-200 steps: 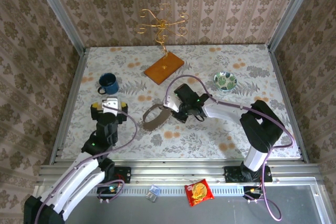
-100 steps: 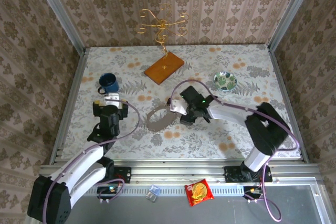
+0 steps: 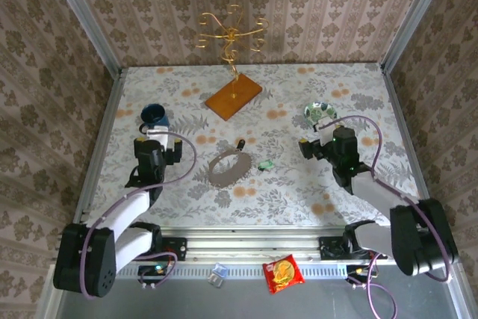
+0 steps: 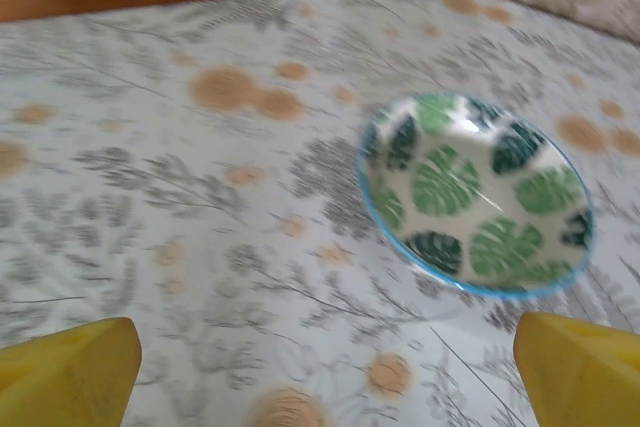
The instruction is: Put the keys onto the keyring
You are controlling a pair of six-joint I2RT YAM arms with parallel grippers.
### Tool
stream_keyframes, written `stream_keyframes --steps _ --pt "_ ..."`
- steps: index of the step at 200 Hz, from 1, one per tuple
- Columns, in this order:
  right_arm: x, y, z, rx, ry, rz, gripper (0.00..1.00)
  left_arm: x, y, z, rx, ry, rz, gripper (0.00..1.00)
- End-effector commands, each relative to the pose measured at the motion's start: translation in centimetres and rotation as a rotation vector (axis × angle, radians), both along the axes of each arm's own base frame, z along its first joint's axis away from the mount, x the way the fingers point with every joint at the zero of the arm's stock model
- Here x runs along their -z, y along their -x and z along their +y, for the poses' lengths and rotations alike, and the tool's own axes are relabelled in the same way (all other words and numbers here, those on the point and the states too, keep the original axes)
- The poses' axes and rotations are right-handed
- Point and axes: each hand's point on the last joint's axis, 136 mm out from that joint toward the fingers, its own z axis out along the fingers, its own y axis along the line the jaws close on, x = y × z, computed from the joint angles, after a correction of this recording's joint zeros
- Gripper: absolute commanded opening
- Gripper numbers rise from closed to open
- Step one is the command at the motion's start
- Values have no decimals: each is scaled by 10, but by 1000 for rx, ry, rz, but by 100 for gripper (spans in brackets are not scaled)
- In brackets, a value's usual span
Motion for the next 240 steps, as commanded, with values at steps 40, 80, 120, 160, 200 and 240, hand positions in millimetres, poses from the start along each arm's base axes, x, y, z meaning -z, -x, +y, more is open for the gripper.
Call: stream_keyframes --steps 40,80,120,160,200,240 --pt "-11 -19 -13 73 -95 -203 100 -4 -30 0 29 25 -140 100" --pt "-12 -19 -17 70 -122 -205 100 3 -50 -3 74 -34 -158 100" --pt "5 -24 -28 101 -163 -196 100 16 -46 8 45 10 -220 100" --pt "14 -38 -42 184 -172 -128 100 20 -55 20 -37 12 -164 100" --pt "15 -43 -52 242 -181 -108 100 19 -55 28 -99 -7 -169 100" --pt "15 -43 -53 245 -182 -107 100 26 -66 31 -64 63 -92 100"
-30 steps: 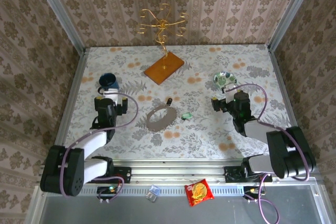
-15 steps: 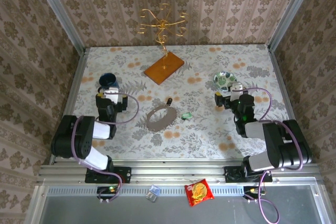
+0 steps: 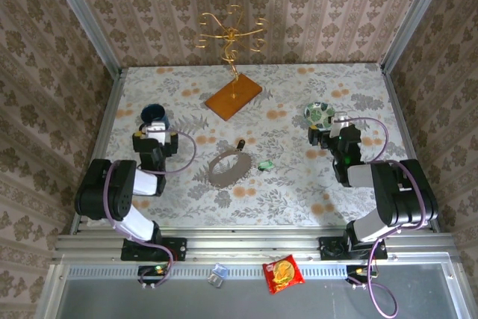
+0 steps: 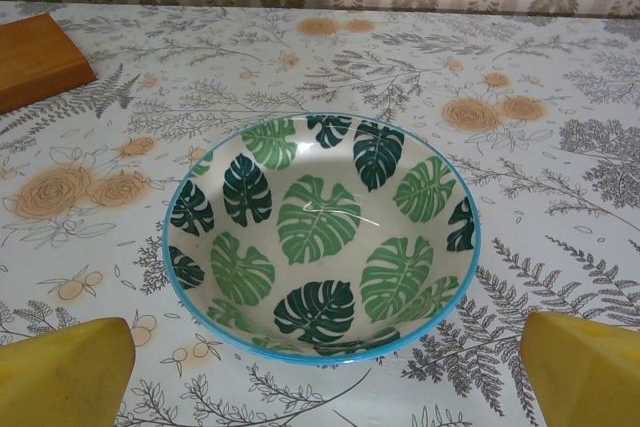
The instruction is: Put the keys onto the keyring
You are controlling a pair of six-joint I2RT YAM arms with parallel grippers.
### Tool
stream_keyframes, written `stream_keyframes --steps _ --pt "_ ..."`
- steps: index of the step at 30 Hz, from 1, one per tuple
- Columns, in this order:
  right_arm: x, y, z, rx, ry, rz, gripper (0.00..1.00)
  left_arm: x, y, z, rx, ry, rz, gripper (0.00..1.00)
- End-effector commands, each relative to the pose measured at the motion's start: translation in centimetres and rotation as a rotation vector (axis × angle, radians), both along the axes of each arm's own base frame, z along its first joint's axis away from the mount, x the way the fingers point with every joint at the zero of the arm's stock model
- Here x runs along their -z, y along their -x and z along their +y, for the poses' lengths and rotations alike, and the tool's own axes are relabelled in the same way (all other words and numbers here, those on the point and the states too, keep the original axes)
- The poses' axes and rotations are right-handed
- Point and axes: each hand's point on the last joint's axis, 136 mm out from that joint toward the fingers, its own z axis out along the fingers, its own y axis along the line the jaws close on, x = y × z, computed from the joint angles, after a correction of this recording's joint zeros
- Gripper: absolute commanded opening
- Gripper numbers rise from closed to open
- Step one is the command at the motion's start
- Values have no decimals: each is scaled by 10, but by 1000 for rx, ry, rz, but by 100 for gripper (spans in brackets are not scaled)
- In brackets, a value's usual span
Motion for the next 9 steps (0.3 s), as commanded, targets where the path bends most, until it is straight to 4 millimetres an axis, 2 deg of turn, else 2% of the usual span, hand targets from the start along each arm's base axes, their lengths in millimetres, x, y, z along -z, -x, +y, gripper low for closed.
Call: stream_keyframes --steps 1,9 --pt "0 -2 -6 37 -7 7 100 -4 -14 5 17 89 27 100" --pt "0 -2 -7 40 -6 5 100 -5 -15 5 42 104 28 100"
